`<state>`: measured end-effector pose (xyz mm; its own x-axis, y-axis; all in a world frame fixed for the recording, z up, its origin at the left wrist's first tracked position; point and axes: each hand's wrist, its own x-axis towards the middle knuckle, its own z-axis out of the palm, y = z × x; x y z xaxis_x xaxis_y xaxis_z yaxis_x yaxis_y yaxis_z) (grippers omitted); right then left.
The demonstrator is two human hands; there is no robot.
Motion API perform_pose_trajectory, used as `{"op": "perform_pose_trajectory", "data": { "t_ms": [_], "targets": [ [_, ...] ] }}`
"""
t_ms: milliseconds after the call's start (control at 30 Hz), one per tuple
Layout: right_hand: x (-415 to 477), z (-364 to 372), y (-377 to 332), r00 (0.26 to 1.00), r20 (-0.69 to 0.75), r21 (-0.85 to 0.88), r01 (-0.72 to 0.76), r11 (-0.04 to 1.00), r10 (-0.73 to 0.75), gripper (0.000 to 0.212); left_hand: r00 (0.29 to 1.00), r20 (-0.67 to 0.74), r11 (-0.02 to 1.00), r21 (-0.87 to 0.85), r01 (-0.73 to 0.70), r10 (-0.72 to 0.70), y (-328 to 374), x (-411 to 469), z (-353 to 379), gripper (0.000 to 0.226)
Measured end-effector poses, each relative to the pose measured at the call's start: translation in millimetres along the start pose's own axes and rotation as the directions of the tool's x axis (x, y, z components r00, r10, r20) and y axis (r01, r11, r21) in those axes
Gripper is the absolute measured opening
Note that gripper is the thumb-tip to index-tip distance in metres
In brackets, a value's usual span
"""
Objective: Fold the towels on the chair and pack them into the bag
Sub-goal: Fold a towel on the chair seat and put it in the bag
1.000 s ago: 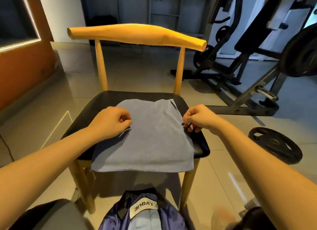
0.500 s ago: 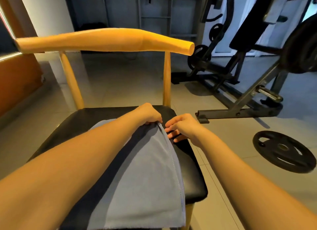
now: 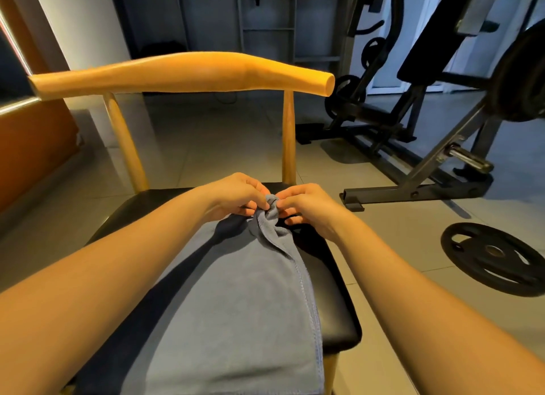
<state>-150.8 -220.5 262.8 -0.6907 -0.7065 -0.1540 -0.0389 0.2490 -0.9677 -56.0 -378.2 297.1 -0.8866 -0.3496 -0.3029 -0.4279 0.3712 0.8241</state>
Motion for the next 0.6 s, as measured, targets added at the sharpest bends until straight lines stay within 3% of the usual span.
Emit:
{"op": "perform_pose_trajectory", "data": {
  "t_ms": [167,367,467,600],
  "targets": [
    [-2.9,1.5,-2.8,1.000,0.019,0.025,0.014,1.000,-0.015,0.010,0.999,0.028,0.985,-0.166,0.043,-0.039,0.2,-3.4,-1.4,0.025],
    [-4.5,2.8,-6.4,0.997,0.067,0.047,0.035,0.998,-0.038,0.012,0.999,-0.026,0.999,0.034,-0.025,0.026,10.9,-10.6,-3.8,0.006],
    [-5.0,1.3,-8.4,0.991,0.132,0.123,-0.004,0.992,-0.012,0.019,0.996,-0.053,0.991,0.116,-0.060,0.067,16.3,-11.4,-5.9,0.007],
    [-3.7,2.3,-9.1,0.985,0.173,0.053,-0.007,0.999,-0.002,0.017,0.981,-0.082,0.969,0.193,-0.157,0.175,21.2,-12.9,-4.8,0.007]
  ]
}}
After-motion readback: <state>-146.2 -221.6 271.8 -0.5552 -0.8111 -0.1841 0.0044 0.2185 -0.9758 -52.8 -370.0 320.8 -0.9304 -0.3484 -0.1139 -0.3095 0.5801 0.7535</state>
